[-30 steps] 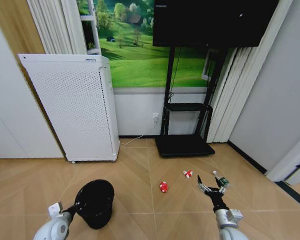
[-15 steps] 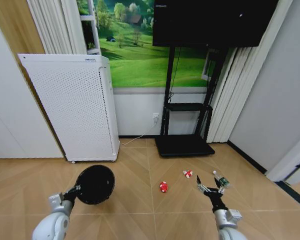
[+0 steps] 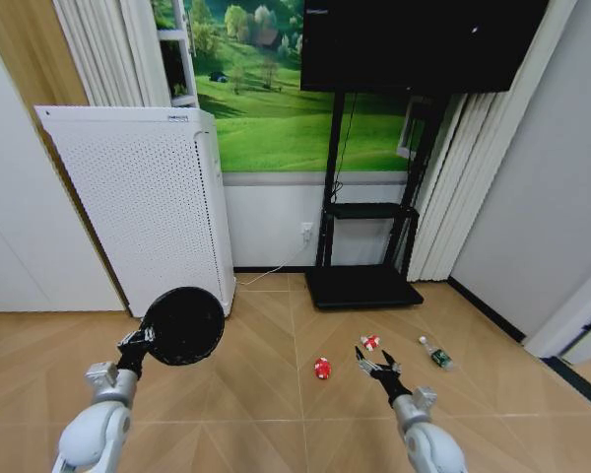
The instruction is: Pick up the trash bin and place the garbage on the floor into it.
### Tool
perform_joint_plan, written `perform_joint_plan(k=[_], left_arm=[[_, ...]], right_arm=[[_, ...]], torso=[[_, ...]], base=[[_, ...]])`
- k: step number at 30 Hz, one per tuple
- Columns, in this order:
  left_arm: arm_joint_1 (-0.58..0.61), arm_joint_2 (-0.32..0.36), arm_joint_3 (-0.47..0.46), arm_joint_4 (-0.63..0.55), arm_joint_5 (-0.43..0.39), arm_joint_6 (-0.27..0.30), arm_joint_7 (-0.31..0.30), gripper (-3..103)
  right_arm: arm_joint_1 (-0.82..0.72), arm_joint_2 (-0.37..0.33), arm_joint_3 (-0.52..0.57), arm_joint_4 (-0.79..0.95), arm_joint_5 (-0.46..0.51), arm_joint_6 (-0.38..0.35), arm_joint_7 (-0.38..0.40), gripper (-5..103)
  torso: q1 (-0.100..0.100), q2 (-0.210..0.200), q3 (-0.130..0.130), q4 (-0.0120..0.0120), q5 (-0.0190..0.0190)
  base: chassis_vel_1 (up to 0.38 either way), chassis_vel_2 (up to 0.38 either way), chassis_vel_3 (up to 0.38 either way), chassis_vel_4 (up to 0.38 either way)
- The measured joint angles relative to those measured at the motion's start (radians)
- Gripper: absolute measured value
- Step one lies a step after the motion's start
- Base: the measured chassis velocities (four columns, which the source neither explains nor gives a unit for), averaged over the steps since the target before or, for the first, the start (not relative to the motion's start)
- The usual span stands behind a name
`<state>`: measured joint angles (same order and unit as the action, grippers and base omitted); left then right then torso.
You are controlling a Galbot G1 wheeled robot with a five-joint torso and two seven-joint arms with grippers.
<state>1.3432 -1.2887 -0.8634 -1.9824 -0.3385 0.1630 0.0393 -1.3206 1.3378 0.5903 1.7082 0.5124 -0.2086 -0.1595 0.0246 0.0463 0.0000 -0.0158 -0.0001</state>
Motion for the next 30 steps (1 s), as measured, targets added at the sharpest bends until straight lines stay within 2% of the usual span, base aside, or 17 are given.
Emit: perform_joint_plan(k=[5,9,15,27,30], left_arm=[[0.014,0.027,-0.007,-0.034,0.003,0.002,-0.001,4],[0.030,0.040,-0.013,-0.051,-0.003,0.008,-0.010,4],[0.057,0.039,-0.022,-0.061,-0.019,0.010,-0.013,4],[0.073,0.031,-0.026,-0.082,-0.042,0.012,-0.011,4],[0.059,0.031,-0.023,-0.070,-0.075,0.012,0.003,4]], right_arm=[[0.118,-0.025,-0.097,-0.101,0.012,-0.055,0.015,100],[0.218,-0.031,-0.177,-0.200,0.011,-0.067,0.024,100],[0.269,-0.020,-0.228,-0.244,0.004,-0.047,0.034,100],[0.255,-0.001,-0.244,-0.256,-0.039,-0.024,0.038,100],[0.264,-0.002,-0.248,-0.268,-0.042,-0.030,0.036,100]], torso=[[0.000,0.000,0.000,0.0001,0.0001],[0.000,0.000,0.000,0.0002,0.0001],[0.000,0.000,0.000,0.0002,0.0000],[0.000,0.000,0.000,0.0000,0.0000],[0.000,0.000,0.000,0.0000,0.0002]], base=[[0.000,0.000,0.000,0.000],[0.000,0.000,0.000,0.000],[0.000,0.000,0.000,0.000],[0.000,0.000,0.000,0.000],[0.000,0.000,0.000,0.000]])
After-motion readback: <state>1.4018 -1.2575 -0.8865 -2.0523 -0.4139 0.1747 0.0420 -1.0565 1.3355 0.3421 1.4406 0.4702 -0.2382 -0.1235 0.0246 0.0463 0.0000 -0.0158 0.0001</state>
